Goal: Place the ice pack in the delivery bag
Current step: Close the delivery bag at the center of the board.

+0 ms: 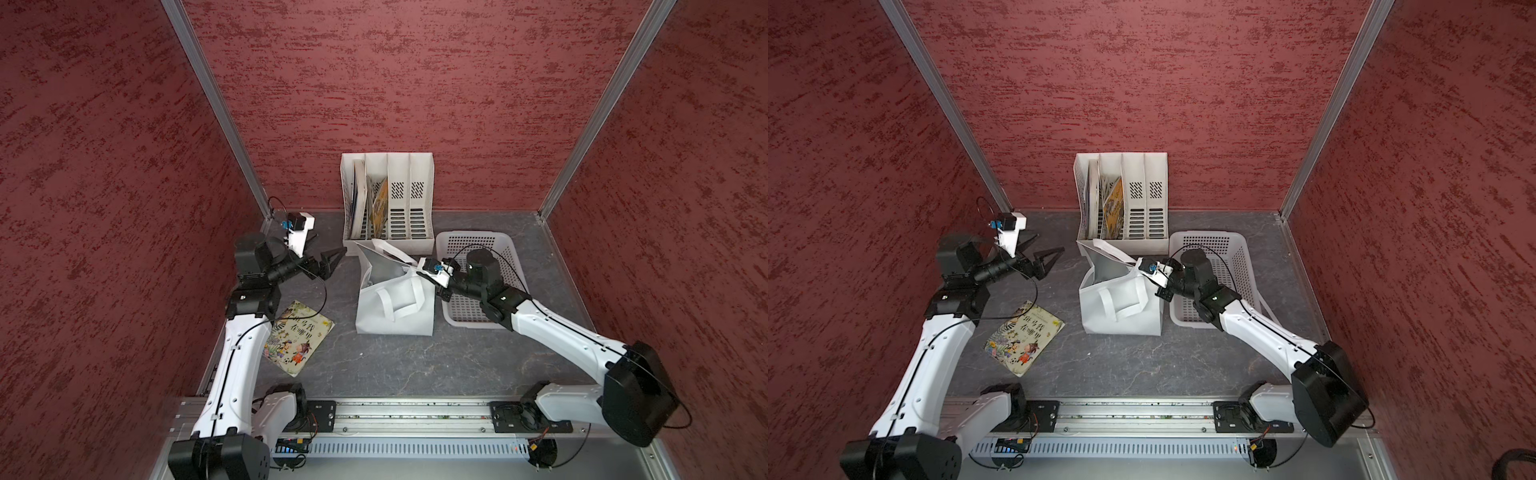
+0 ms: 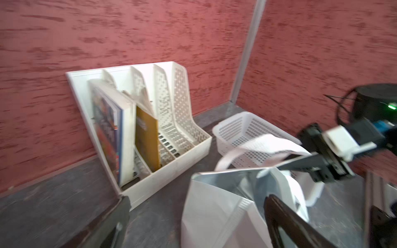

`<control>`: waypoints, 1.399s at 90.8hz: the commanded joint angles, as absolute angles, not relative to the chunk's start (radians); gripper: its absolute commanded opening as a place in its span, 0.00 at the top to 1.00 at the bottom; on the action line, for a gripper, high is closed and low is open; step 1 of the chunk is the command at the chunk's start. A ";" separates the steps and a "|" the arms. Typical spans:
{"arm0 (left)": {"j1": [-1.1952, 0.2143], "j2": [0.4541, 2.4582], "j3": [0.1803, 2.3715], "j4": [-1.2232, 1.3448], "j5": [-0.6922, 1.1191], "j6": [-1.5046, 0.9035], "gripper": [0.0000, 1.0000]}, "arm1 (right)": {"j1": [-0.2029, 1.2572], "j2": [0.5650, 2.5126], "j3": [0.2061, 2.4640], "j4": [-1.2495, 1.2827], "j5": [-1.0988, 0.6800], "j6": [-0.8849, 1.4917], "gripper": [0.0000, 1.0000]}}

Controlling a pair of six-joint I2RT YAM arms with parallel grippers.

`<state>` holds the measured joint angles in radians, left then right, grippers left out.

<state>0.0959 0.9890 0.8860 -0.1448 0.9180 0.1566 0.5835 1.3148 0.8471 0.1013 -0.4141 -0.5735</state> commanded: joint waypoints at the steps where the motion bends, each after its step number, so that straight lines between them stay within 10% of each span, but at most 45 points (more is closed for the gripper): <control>1: 0.040 0.967 0.789 -0.083 1.119 0.254 0.00 | 0.573 1.333 0.875 0.042 -0.469 -0.526 1.00; 38: -0.211 1.055 0.806 -0.328 0.729 0.541 0.02 | 0.548 1.326 0.883 0.028 -0.464 -0.512 1.00; 82: -0.072 1.361 0.892 -0.142 1.154 0.451 0.88 | 0.547 1.373 0.941 -0.015 -0.661 -0.590 0.64; 100: -0.057 1.432 0.936 -0.140 1.206 0.448 0.88 | 0.549 1.434 1.024 -0.075 -0.603 -0.566 0.73; 110: -0.026 1.443 0.928 -0.057 1.204 0.391 0.84 | 0.549 1.448 1.041 -0.098 -0.554 -0.549 1.00; 127: 0.035 1.471 0.860 0.250 1.195 0.176 0.41 | 0.546 1.368 0.944 -0.039 -0.641 -0.567 1.00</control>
<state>0.0055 1.4487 0.8890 0.0265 1.1797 0.3111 0.5480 1.4136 0.9897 -0.0368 -0.5873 -0.5579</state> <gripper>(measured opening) 0.495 0.064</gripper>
